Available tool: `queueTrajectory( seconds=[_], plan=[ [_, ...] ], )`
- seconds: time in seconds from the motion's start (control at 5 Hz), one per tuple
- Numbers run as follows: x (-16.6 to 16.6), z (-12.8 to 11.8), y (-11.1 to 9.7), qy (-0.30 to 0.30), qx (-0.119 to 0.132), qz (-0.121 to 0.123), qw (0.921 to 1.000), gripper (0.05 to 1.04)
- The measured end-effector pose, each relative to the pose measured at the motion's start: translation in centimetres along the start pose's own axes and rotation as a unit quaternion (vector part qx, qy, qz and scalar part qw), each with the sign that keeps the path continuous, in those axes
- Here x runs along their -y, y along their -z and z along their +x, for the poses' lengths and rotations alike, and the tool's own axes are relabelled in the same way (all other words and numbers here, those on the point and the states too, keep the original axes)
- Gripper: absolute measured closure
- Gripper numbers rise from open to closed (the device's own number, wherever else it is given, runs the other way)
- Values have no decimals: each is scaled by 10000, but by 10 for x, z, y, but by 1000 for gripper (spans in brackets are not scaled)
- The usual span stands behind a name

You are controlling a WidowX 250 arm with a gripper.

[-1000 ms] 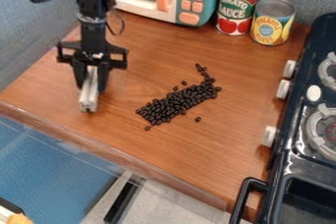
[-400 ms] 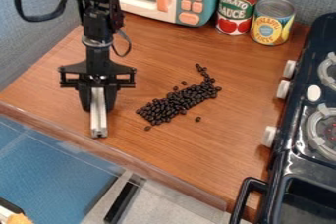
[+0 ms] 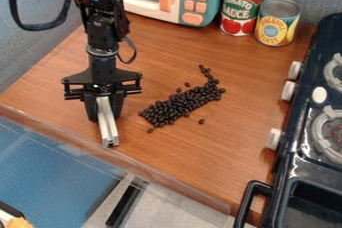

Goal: Sweep into pile

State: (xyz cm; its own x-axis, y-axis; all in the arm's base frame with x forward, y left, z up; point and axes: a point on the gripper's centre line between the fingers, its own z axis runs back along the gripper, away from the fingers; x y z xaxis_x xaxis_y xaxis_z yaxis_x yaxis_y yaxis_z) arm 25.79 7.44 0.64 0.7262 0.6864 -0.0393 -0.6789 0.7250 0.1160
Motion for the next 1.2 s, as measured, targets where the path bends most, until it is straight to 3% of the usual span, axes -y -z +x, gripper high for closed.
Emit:
queueTrajectory(
  seconds=[0.6,1.2],
  plan=[
    [32,-1,-1,-511,249,-46,9984,699],
    [59,11,-3,-912,180,-138,9956,699]
  ],
)
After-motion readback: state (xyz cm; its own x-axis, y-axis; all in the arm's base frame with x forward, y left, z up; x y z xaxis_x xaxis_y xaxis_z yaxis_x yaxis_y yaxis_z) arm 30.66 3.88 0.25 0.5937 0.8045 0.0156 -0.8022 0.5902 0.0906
